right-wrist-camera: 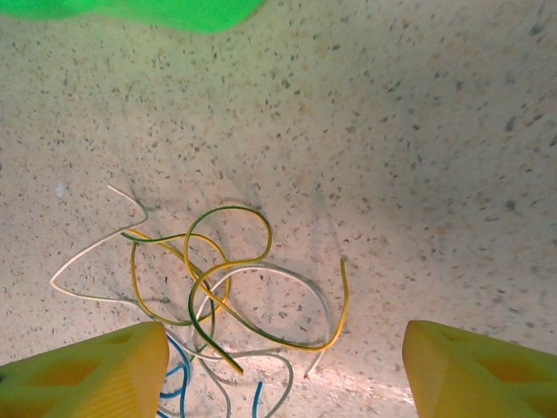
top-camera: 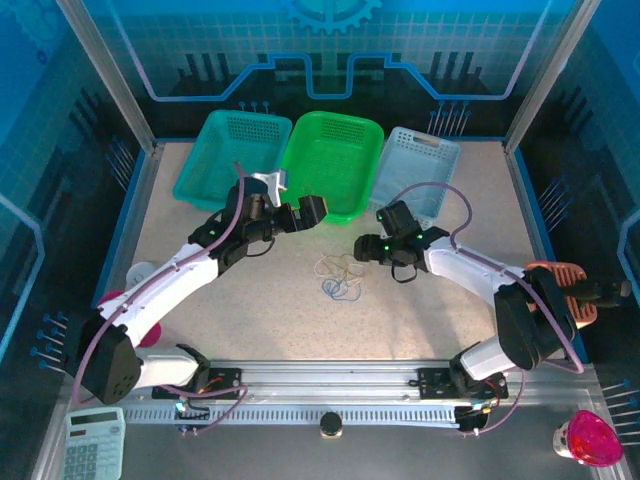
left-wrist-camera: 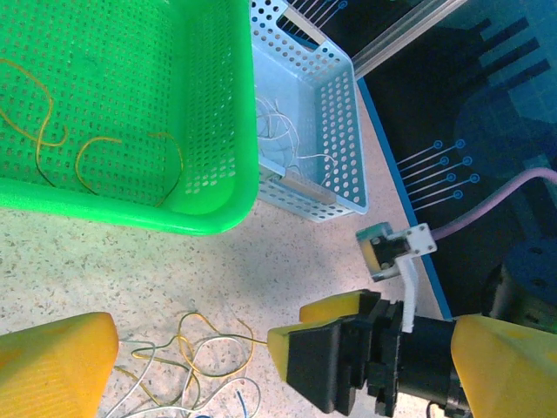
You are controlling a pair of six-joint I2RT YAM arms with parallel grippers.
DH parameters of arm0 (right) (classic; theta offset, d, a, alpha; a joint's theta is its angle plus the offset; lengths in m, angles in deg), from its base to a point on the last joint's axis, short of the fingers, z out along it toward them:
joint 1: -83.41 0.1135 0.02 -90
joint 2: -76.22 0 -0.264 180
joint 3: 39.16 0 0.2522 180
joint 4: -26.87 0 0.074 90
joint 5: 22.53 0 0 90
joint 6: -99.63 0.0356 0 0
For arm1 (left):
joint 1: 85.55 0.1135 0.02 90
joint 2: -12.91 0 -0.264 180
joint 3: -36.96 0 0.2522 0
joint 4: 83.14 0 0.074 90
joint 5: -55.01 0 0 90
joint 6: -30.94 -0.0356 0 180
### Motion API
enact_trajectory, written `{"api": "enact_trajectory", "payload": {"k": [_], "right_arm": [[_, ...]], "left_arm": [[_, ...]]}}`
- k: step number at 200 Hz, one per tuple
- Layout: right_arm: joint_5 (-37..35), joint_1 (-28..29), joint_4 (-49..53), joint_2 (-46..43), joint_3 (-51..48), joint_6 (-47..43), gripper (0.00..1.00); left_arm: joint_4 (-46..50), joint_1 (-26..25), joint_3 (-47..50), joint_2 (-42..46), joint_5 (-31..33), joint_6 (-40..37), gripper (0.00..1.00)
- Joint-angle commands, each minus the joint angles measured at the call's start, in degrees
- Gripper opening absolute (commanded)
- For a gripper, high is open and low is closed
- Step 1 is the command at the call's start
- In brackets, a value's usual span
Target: Untangle the cables
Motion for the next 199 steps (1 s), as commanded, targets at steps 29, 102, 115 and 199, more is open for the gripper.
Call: {"api": "enact_trajectory", "payload": {"k": [29, 102, 115, 199], "right_arm": [[3.5, 1.8, -6.78, 3.62, -0.57, 4.04, 0.7], [4.05, 2.44, -8.7, 5.87, -0.62, 4.8, 0.26], [4.53, 2.51, -8.7, 5.66, -0.57, 4.65, 0.08], [5.14, 2.5, -1.24, -8.14, 2.82, 1.5, 0.0]], "left_arm": [[0.98, 0.18, 0.76, 1.04, 1.07, -1.4, 0.99], [1.44, 0.25, 0.81, 1.14, 1.29, -2.18, 0.99], [1.4, 0.17, 0.83, 1.18, 1.29, -2.25, 0.99], [0.5, 0.33, 1.66, 1.27, 0.76, -3.44, 0.99]]}}
